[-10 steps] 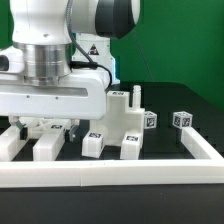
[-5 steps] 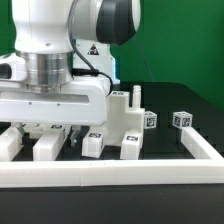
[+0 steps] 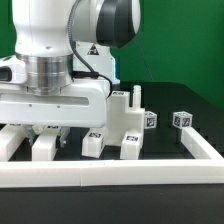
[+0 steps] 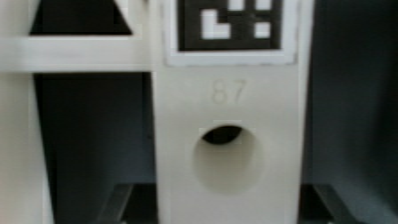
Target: Assemble chair
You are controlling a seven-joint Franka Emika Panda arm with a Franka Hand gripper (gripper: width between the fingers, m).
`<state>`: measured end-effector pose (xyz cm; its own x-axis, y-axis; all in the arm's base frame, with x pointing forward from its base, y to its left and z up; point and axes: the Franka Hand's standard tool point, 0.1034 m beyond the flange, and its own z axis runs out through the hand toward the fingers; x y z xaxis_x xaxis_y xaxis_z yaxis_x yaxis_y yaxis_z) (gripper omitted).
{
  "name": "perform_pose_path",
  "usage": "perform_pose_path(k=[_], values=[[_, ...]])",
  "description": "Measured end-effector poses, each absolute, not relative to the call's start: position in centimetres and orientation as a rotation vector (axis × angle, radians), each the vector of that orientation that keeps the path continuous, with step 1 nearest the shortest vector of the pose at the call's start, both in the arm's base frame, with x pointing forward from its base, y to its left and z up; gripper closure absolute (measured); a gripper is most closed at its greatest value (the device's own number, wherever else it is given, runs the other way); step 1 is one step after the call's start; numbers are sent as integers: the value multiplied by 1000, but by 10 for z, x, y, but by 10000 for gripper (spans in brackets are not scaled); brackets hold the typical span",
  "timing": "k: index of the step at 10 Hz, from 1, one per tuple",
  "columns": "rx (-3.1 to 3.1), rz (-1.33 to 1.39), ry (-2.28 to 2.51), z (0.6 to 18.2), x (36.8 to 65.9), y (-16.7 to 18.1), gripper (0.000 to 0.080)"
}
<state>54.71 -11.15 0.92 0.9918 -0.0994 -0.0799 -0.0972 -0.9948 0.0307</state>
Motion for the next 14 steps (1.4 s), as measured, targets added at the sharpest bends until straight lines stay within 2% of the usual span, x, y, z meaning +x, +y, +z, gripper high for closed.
perform_pose_path(k=[5,10,14], values=[[3109,-127,-154,10,547,-112,512],[3163,-155,-217,82,552,-120,511],[3162,-155,-221,81,553,-119,511]])
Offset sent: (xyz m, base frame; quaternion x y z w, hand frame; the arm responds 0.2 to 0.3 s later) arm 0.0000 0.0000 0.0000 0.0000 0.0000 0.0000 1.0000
